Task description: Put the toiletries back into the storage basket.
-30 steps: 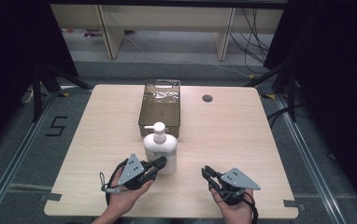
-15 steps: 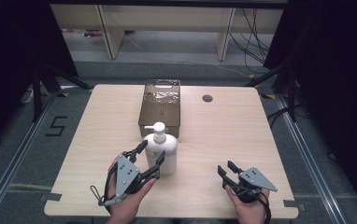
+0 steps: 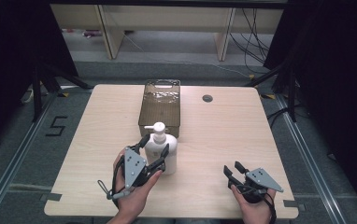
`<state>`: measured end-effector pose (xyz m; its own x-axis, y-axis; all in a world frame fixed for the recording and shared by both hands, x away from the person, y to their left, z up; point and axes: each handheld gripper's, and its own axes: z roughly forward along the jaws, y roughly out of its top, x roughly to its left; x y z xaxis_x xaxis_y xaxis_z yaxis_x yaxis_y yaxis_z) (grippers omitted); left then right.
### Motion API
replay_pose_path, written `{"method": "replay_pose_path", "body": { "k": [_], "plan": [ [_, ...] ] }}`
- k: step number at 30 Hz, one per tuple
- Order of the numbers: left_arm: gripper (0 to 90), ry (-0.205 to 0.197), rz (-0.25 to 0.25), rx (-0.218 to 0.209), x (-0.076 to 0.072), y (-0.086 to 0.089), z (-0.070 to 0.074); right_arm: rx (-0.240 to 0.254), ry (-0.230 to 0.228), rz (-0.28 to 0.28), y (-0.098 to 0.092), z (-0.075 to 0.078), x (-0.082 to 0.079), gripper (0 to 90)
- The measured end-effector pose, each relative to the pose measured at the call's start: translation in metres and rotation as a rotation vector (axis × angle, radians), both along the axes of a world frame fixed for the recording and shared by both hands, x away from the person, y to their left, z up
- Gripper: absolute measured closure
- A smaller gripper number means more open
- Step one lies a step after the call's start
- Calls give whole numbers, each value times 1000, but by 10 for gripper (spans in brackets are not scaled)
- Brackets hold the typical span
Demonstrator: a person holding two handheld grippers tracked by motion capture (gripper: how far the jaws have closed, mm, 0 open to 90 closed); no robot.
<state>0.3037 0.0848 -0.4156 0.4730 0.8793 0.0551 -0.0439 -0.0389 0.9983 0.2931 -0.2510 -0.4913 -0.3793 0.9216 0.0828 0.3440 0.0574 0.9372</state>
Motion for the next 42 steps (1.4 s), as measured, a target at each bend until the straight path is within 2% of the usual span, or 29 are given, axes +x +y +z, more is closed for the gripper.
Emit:
{"method": "replay_pose_path", "body": {
  "k": [1, 4, 5, 7, 9, 10, 12, 14, 15, 16, 18, 19, 20, 21, 22, 25, 26, 27, 28, 30, 31, 33, 34, 35, 37, 39, 42],
  "plan": [
    [339, -3, -1, -1, 0, 0, 0, 17, 13, 10, 1, -1, 1, 506],
    [339, -10, 6, -7, 1, 0, 2, -3, 14, -4, 1, -1, 1, 497],
    [339, -11, 8, -7, 1, 0, 2, 26, 31, 16, 2, -2, 2, 493],
    [340, -13, 13, -6, 1, 0, 3, 19, 18, 3, 3, -4, 4, 486],
    [340, -16, 20, -4, 2, 0, 3, 16, 32, 11, 2, -3, 4, 480],
    [340, -16, 23, -4, 2, 0, 3, 3, 14, 1, 1, -4, 5, 477],
    [340, -14, 28, -5, 3, -1, 3, 19, 34, -3, 1, -3, 4, 473],
    [341, -13, 27, -5, 3, -1, 2, 4, 24, 2, -1, -4, 5, 470],
    [341, -13, 28, -1, 4, -3, 2, 23, 35, 0, 0, -4, 5, 467],
    [341, -11, 29, 2, 4, -3, 2, 6, 43, -10, -1, -3, 4, 465],
    [341, -11, 34, 0, 5, -4, 2, 22, 51, -2, -2, -3, 4, 461],
    [341, -9, 33, -2, 5, -4, 2, 14, 39, -10, -2, -3, 5, 459],
    [342, -8, 34, -4, 5, -4, 2, 32, 44, -6, -3, -3, 5, 457],
    [342, -9, 36, -3, 6, -4, 3, 28, 43, -8, -3, -3, 5, 456],
    [343, -7, 38, -6, 6, -5, 3, 4, 34, -13, -4, -2, 4, 454],
    [344, -3, 48, -7, 6, -6, 6, -6, 32, -31, -3, -2, 3, 451],
    [344, -2, 53, 2, 6, -7, 7, -18, 62, -25, -3, 0, 2, 451],
    [343, 0, 56, -2, 6, -9, 8, 19, 58, -27, 0, -1, 2, 450],
    [343, 6, 57, 0, 7, -10, 9, -2, 45, -16, -1, -1, 4, 449],
    [343, 14, 59, 8, 8, -13, 10, -4, 35, -12, 1, -1, 6, 449],
    [343, 14, 59, 9, 10, -14, 10, 32, 63, -15, 4, -1, 4, 448],
    [343, 16, 61, 12, 12, -15, 12, -15, 48, -18, 1, -1, 5, 447],
    [344, 14, 64, 7, 13, -16, 13, -18, 58, -16, 1, -1, 5, 447],
    [344, 13, 67, 8, 14, -16, 14, 3, 56, 6, 1, -2, 5, 447],
    [346, 13, 77, 9, 16, -15, 16, -17, 54, -7, 0, -2, 6, 446],
    [349, 14, 83, 3, 17, -14, 18, -6, 43, -8, 1, -3, 7, 445],
    [361, 18, 95, 0, 19, -13, 20, 1, 51, -4, 1, -3, 6, 444]
  ]
}}
